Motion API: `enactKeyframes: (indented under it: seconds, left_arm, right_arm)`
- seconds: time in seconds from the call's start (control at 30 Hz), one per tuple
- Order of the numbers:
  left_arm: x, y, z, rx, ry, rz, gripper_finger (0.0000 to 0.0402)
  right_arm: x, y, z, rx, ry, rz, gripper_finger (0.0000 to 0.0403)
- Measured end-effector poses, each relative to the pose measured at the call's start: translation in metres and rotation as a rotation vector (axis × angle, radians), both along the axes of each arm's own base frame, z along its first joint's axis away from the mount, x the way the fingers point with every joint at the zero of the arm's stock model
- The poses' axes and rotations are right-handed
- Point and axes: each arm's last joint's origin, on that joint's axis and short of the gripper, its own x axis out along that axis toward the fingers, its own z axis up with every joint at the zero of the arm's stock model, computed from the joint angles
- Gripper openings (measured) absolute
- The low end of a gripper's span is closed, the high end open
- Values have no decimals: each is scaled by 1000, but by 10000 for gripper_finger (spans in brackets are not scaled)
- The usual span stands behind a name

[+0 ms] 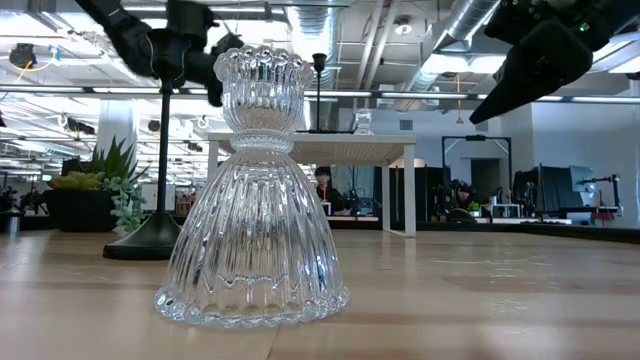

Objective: Pick & Place candle stick holders
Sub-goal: Put the bottom gold metal candle stand on the shelf

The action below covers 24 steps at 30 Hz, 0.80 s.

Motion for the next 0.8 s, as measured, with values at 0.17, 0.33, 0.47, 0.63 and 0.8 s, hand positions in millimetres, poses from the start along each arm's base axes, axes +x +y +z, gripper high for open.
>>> enactKeyframes:
  seconds: [0.17, 0.33, 0.47, 0.63, 0.8]
  left_arm:
    - [-10, -6, -16, 51, -101, -1, 15]
    - [-11, -8, -19, 66, -104, -30, 15]
    - [-10, -10, -19, 70, -100, -52, 15]
    - [-10, -10, -19, 70, -100, -53, 15]
    - [-9, -9, -20, 63, -91, -53, 15]
  right_arm:
    - [0, 0, 0, 0, 0, -1, 0]
    - [0, 0, 0, 1, -4, -1, 0]
    - [1, 0, 1, 1, -18, 1, 0]
    - [3, 0, 3, -9, -35, 12, 0]
    - [3, 0, 3, -9, -35, 12, 0]
